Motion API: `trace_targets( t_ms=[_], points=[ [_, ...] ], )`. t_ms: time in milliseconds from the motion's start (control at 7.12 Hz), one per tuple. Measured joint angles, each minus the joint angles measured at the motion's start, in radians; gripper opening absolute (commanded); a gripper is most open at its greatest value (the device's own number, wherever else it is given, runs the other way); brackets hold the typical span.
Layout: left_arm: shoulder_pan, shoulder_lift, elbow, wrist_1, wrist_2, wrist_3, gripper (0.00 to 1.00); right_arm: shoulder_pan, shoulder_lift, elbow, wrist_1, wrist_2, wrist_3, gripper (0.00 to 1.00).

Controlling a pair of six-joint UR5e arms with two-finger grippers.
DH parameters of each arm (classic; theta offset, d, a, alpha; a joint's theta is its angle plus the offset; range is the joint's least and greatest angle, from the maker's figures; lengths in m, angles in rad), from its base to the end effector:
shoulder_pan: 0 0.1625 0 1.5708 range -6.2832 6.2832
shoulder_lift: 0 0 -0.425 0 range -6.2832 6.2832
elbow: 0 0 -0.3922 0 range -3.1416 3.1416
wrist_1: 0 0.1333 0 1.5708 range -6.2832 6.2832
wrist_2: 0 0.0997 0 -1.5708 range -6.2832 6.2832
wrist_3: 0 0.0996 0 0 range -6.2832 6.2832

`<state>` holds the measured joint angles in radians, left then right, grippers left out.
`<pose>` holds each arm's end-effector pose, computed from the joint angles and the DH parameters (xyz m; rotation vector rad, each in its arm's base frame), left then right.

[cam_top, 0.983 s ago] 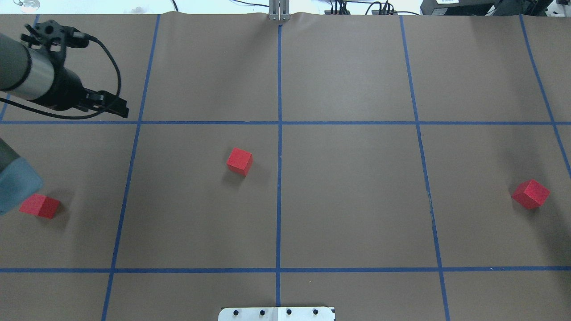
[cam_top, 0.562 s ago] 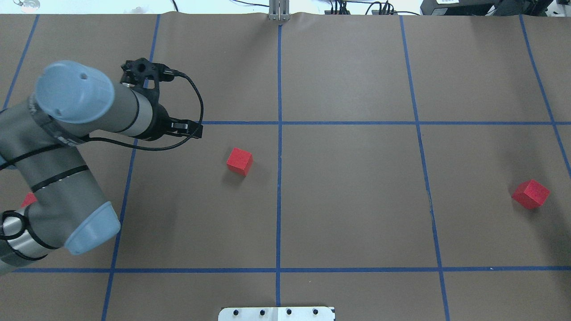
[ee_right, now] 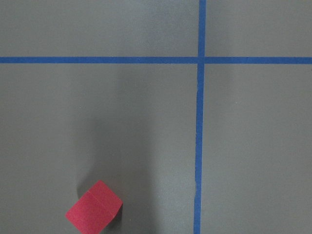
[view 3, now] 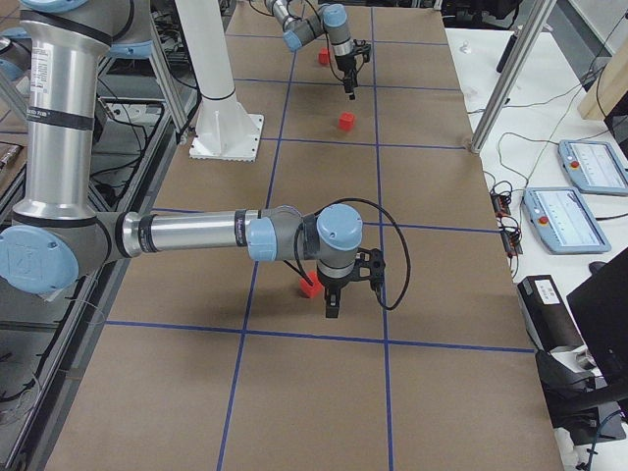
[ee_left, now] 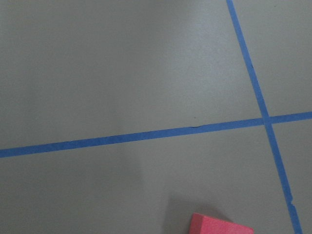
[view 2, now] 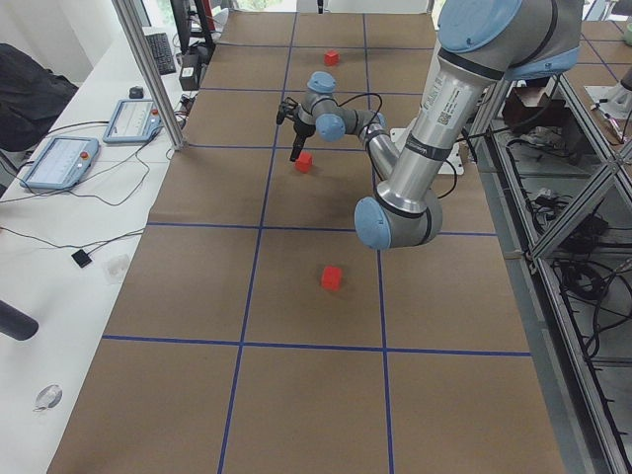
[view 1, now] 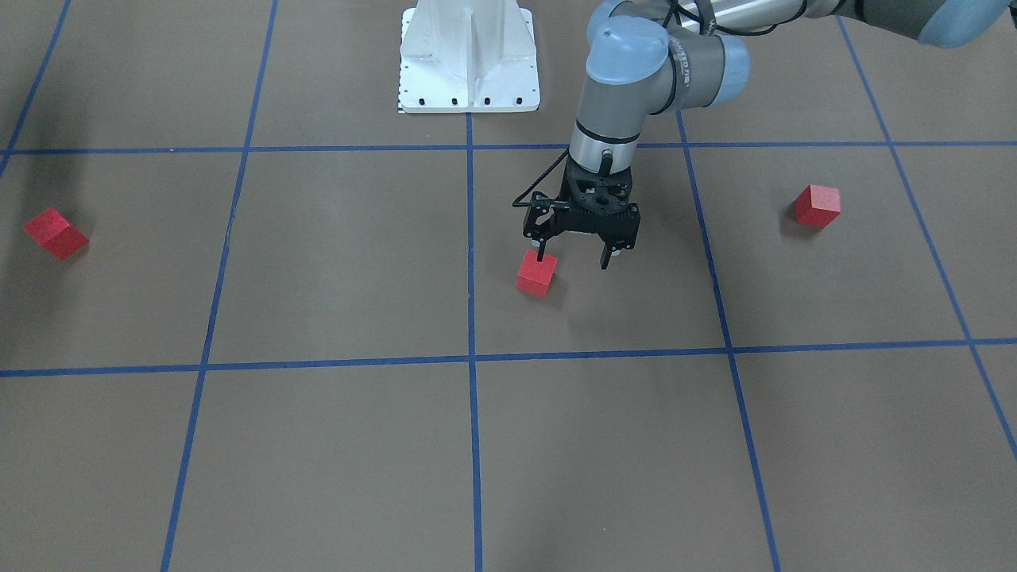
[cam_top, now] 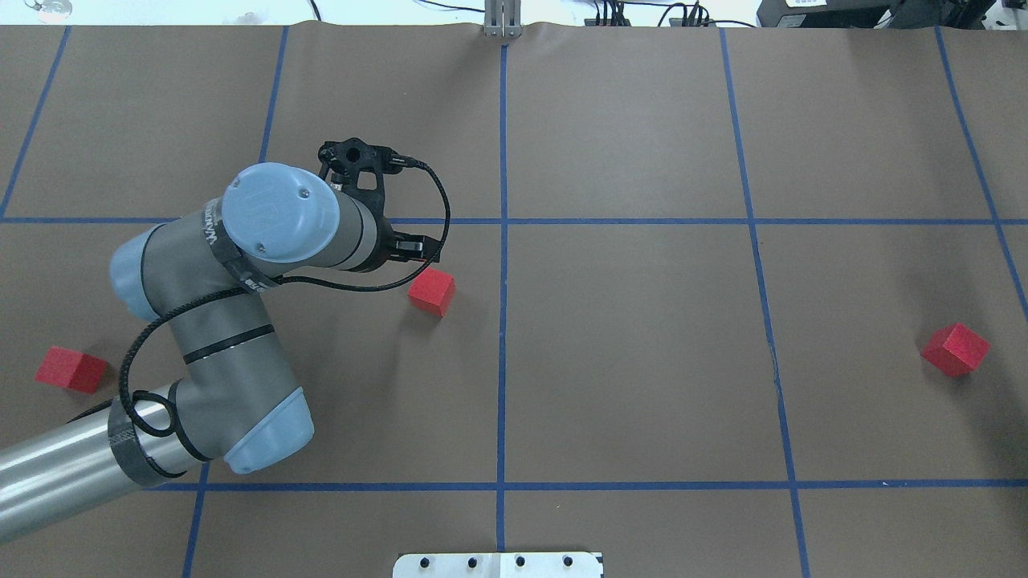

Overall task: Form red blocks into L shape at center
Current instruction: 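Move the left gripper over the central red cube, then lower and close the left gripper on the central red cube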

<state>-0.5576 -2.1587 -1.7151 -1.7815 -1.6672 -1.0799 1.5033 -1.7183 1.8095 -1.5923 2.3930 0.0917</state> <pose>0.4998 -0.4575 0.2315 0.3944 0.8602 -0.0162 0.0310 -0.4354 0.6078 0.0002 -0.8245 -0.0058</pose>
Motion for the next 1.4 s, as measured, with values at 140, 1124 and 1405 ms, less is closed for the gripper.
trace_targets(
  t_ms=[140,1124,1405],
  points=[
    [0.01,-0.017,0.038,-0.026,0.008,-0.002,1.0,0.0,0.0,-0.001,0.0,0.0,0.0,0.99],
    [0.04,-0.044,0.108,-0.068,0.011,0.002,1.0,0.0,0.0,-0.006,0.001,0.0,0.0,0.99],
    [0.061,-0.053,0.119,-0.067,0.012,-0.002,1.0,0.0,0.0,-0.008,0.001,0.0,0.0,0.99]
  ],
)
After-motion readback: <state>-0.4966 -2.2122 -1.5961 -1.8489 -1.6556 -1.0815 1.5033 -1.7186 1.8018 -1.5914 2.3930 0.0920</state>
